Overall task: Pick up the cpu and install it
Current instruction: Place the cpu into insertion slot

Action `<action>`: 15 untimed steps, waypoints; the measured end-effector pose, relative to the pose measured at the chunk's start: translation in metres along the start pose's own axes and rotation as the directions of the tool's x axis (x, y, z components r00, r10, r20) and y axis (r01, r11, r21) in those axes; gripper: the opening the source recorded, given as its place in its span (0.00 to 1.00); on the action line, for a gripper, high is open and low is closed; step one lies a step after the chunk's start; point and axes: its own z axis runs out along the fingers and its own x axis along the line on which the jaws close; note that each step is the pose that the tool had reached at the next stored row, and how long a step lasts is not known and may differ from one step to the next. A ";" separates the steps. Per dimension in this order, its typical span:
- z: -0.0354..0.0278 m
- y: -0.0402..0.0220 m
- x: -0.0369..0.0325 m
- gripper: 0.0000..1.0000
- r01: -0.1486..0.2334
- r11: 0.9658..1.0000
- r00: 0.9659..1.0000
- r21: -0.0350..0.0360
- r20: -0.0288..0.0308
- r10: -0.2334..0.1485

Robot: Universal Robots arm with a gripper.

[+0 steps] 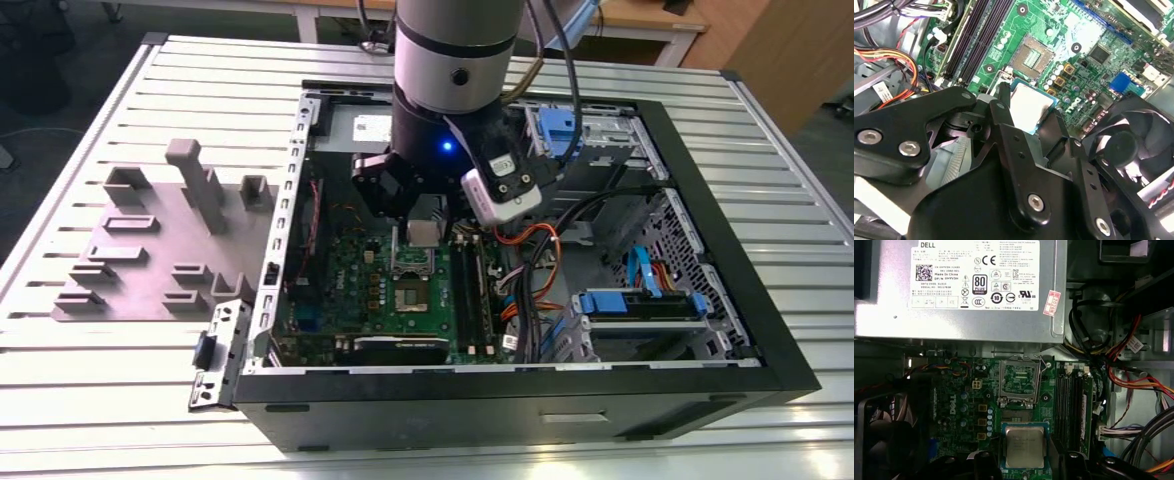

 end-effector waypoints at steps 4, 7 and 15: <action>0.0003 0.0000 0.0000 0.47 0.000 1.000 1.000 0.000 0.000 0.000; 0.0003 0.0000 0.0000 0.47 0.000 1.000 1.000 0.000 0.000 0.000; 0.0014 -0.0001 0.0005 0.47 -0.001 1.000 1.000 -0.001 0.000 0.001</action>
